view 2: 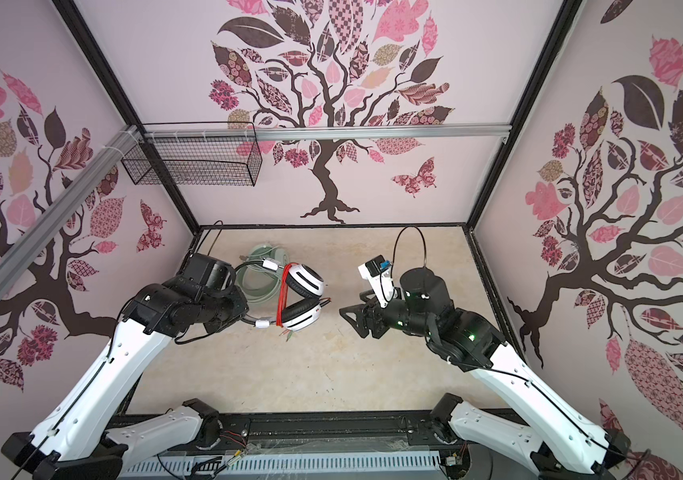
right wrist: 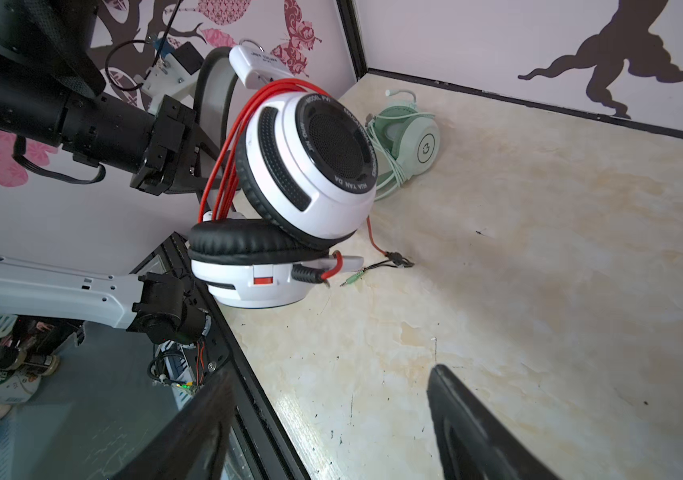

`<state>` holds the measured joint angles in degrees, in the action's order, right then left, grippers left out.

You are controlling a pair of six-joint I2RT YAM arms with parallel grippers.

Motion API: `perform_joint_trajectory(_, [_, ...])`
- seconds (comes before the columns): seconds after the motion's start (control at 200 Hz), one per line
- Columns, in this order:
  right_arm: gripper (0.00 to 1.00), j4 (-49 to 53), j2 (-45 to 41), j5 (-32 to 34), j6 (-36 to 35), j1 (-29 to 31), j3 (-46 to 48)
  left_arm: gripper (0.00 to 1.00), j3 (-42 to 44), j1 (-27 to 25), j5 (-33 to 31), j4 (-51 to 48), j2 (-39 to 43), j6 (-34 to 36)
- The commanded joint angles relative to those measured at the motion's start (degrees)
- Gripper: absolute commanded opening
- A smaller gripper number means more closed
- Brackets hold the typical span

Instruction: Wrap the headphones

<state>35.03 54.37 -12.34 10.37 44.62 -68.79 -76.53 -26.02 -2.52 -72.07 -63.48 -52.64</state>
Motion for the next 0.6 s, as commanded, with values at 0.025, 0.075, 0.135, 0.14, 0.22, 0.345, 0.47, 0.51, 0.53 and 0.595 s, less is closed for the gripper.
perform_joint_trajectory(0.025, [0.79,5.4,5.7,6.6,-5.9,4.4,-7.9,0.00,-1.1,-0.3,2.1,4.0,0.8,0.5])
perform_joint_trajectory(0.075, [0.81,7.1,8.8,8.5,-7.6,5.7,-11.1,0.00,-0.2,-0.6,2.1,4.3,0.8,1.2])
perform_joint_trajectory(0.135, [0.84,9.3,12.6,10.2,-8.9,6.7,-14.9,0.00,0.6,-0.8,1.6,4.1,0.9,1.6])
perform_joint_trajectory(0.14, [0.85,9.5,12.9,10.2,-9.0,6.7,-15.2,0.00,0.7,-0.8,1.6,4.0,0.9,1.6])
perform_joint_trajectory(0.22, [0.88,10.8,16.5,10.9,-10.3,7.2,-19.0,0.00,1.7,-1.0,1.3,4.0,1.2,1.9])
perform_joint_trajectory(0.345, [0.93,12.1,20.6,11.4,-13.2,9.2,-22.9,0.00,3.1,-1.4,1.0,4.0,1.9,2.2])
perform_joint_trajectory(0.47, [0.94,14.7,24.9,11.6,-13.9,10.1,-26.3,0.00,3.3,-1.6,1.0,3.8,2.0,2.5])
perform_joint_trajectory(0.51, [0.94,14.7,25.7,12.0,-13.9,10.1,-26.6,0.00,3.2,-1.7,0.9,3.8,2.1,2.6])
perform_joint_trajectory(0.53, [0.94,14.7,26.1,12.0,-13.8,10.2,-26.8,0.00,3.2,-1.7,0.8,3.8,2.0,2.7])
perform_joint_trajectory(0.595, [0.94,15.0,27.2,12.4,-13.9,10.2,-27.3,0.00,3.2,-1.8,0.7,3.8,2.0,2.9])
